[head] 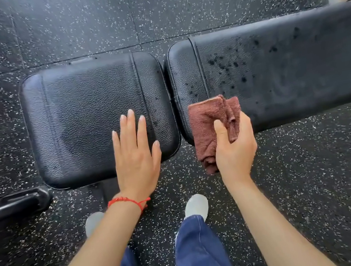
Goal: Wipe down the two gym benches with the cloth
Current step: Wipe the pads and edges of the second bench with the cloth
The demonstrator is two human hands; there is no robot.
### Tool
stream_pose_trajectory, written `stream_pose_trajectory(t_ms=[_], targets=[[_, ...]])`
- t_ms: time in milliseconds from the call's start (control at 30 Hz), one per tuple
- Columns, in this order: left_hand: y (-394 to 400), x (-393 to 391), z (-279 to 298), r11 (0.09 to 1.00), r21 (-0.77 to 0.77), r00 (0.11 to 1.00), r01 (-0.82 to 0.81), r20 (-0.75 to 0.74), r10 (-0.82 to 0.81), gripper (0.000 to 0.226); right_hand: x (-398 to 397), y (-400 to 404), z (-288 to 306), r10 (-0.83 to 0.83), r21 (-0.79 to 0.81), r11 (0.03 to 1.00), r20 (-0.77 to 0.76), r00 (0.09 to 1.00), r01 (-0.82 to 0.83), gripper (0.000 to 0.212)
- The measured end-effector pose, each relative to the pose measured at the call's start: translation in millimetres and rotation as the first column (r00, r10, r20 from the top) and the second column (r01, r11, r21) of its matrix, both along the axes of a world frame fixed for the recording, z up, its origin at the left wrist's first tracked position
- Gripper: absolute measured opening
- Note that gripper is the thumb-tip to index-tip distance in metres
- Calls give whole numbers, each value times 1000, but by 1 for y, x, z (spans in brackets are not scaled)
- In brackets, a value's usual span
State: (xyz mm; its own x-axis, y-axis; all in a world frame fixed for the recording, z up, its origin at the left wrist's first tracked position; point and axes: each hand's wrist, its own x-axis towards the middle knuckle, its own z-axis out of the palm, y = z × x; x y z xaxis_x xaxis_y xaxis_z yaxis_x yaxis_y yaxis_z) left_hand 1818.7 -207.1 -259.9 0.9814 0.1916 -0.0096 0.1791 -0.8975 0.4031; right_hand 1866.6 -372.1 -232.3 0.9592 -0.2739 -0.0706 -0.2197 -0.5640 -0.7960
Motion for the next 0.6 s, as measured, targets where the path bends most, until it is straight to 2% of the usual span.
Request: stream_pose_trajectory(t_ms=[133,333,467,600], targets=[[-12,26,-7,998,52,1000,23,20,-24,55,16,-5,-12,61,-36,998,22,998,-60,45],[5,61,-35,974,225,998,13,-56,0,58,26,4,-32,73,-152,987,98,993,-58,51],[4,61,-35,972,236,999,2,-37,7,58,35,14,-39,33,-217,976,165,986,4,51],[5,62,-33,974,225,999,-7,-33,15,57,75,41,-39,-5,-188,981,196,981,42,50]])
